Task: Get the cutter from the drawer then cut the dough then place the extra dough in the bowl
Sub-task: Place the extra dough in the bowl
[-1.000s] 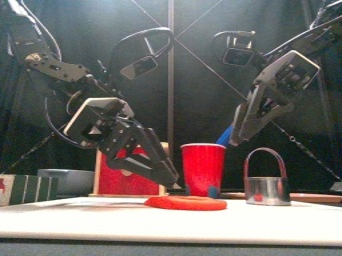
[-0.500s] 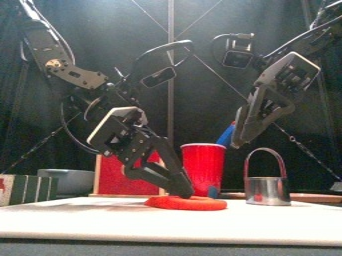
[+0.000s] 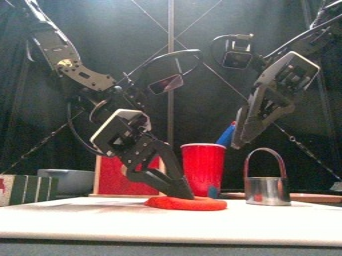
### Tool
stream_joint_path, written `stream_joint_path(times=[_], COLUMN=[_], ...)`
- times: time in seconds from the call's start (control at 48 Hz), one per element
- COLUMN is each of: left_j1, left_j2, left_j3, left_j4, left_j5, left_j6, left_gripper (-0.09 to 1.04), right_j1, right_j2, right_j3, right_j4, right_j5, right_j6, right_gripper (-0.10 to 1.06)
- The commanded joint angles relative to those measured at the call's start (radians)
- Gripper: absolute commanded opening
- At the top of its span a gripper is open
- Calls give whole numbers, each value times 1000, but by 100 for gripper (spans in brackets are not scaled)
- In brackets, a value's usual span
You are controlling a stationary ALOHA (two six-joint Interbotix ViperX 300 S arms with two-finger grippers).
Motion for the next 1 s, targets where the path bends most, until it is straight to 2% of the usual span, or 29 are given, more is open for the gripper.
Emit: stream_joint_path(times=[0.021, 0.396, 0.646, 0.812, 1.0], left_j1=[18, 28, 28, 21, 29], left_j2=[-5, -5, -25, -120, -264], left_j3=[-12, -12, -17, -15, 25], left_j4=[-18, -25, -12, 18, 57], left_j5=[18, 31, 2, -126, -178], left_j6=[2, 2, 5, 6, 9], left_gripper=[76, 62, 60, 60, 60], right_j1=[0, 2, 2, 3, 3], right_j2=[-11, -11, -11, -14, -38], right_j3=[-15, -18, -18, -41, -80], right_j4=[3, 3, 3, 15, 11], right_j5=[-2, -2, 0, 0, 0], right_j6=[-2, 0, 0, -2, -3], right_gripper=[81, 81, 81, 81, 81])
